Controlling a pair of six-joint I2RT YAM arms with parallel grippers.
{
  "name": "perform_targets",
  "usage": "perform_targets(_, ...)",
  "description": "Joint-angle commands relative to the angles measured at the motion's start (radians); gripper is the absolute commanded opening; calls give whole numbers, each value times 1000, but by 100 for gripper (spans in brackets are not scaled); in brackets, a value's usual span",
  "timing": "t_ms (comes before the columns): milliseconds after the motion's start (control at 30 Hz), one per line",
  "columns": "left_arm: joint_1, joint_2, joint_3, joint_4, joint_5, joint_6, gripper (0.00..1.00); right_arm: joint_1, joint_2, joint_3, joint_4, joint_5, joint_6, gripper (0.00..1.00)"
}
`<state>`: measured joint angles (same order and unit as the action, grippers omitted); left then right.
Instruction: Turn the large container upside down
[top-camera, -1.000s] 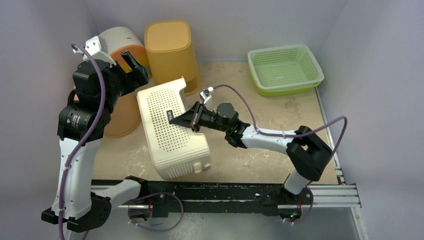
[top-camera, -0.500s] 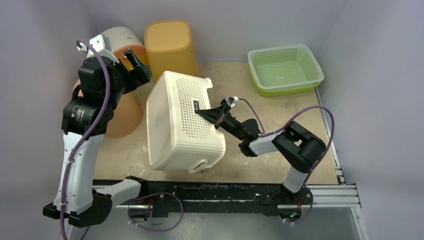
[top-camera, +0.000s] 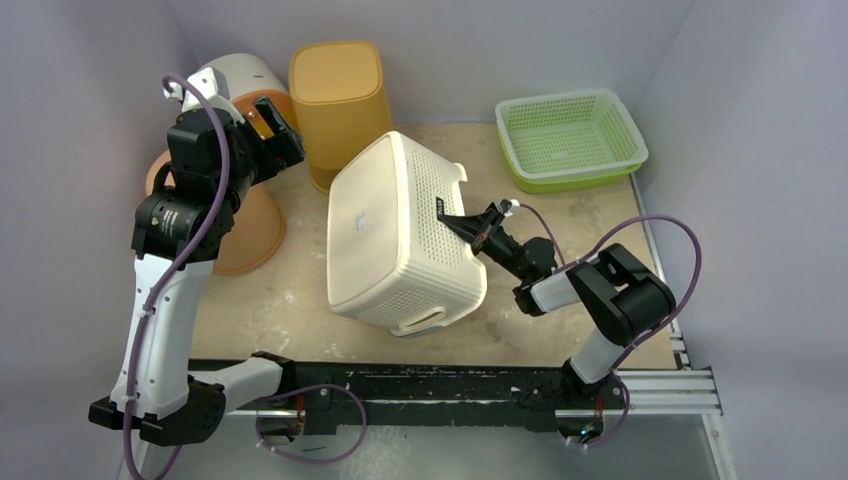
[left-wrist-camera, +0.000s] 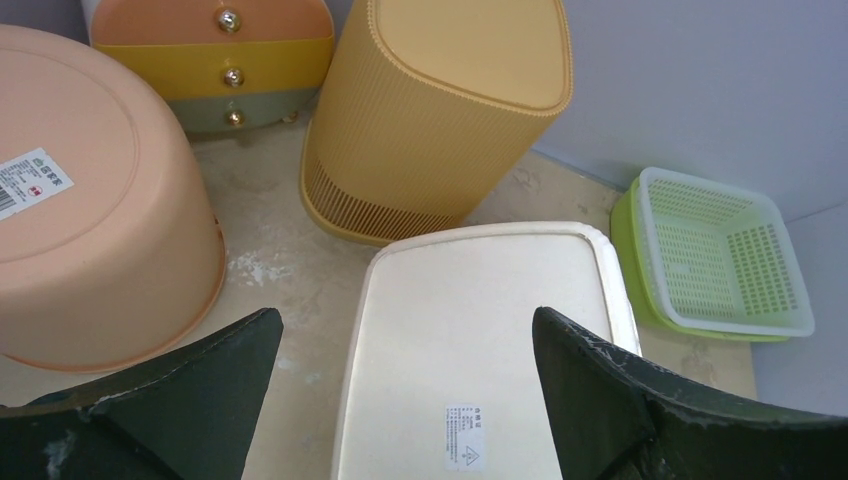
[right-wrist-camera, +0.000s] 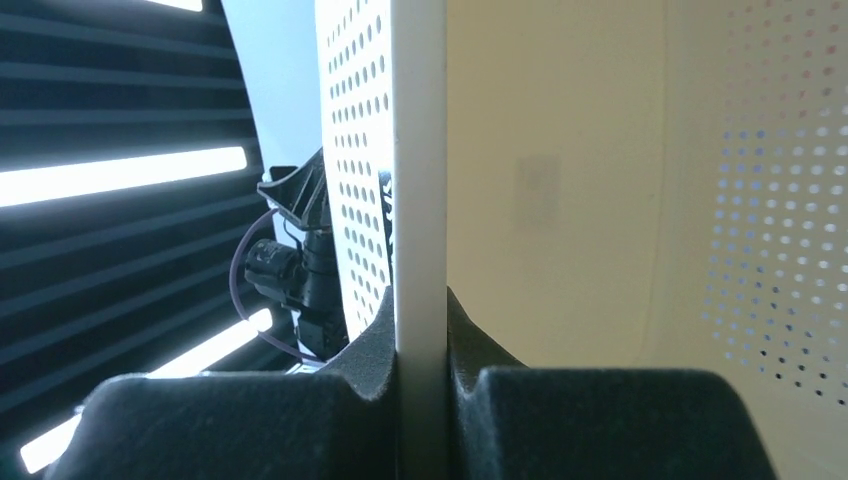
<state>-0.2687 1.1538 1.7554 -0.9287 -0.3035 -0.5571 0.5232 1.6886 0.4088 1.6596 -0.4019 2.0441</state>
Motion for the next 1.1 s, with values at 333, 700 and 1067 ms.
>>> perform_targets(333,2,28,-42,59,1,13,92,-160,211,-99,366,-242,-135,30)
perform_targets(700,3,34,-40,39,-11,14,92,-212,284,-65,356,-299,-173,29)
perform_targets(1067,3,37,-46,32,-14,13,92,-236,68,49,-261,-383,-523,30)
